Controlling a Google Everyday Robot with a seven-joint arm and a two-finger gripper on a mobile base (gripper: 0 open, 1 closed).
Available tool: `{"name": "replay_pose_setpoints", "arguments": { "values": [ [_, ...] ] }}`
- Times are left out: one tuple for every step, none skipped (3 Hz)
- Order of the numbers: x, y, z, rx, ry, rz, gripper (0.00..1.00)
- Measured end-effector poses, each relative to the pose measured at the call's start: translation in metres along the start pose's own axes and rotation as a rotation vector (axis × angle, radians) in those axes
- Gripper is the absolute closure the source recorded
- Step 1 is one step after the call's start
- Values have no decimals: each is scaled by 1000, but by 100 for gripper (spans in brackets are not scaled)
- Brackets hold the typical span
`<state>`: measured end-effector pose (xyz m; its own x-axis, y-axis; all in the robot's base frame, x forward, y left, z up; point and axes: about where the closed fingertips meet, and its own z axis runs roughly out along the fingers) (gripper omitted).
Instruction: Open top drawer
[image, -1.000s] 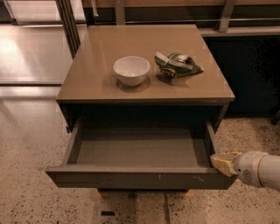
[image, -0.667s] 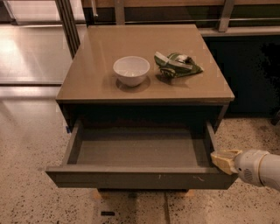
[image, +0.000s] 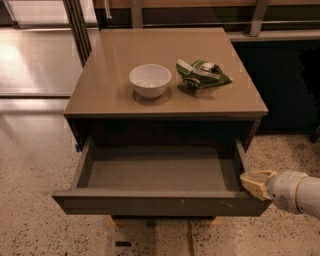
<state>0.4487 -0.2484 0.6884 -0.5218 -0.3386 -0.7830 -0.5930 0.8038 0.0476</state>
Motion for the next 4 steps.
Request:
{"name": "replay_pose_setpoints", "arguments": {
  "values": [
    [0,0,0,0,0,0,37],
    [0,0,0,0,0,0,13],
    [-22,8,-17,32,-38,-76,0],
    [-68,27,-52,91,-106,-223,0]
  ]
}}
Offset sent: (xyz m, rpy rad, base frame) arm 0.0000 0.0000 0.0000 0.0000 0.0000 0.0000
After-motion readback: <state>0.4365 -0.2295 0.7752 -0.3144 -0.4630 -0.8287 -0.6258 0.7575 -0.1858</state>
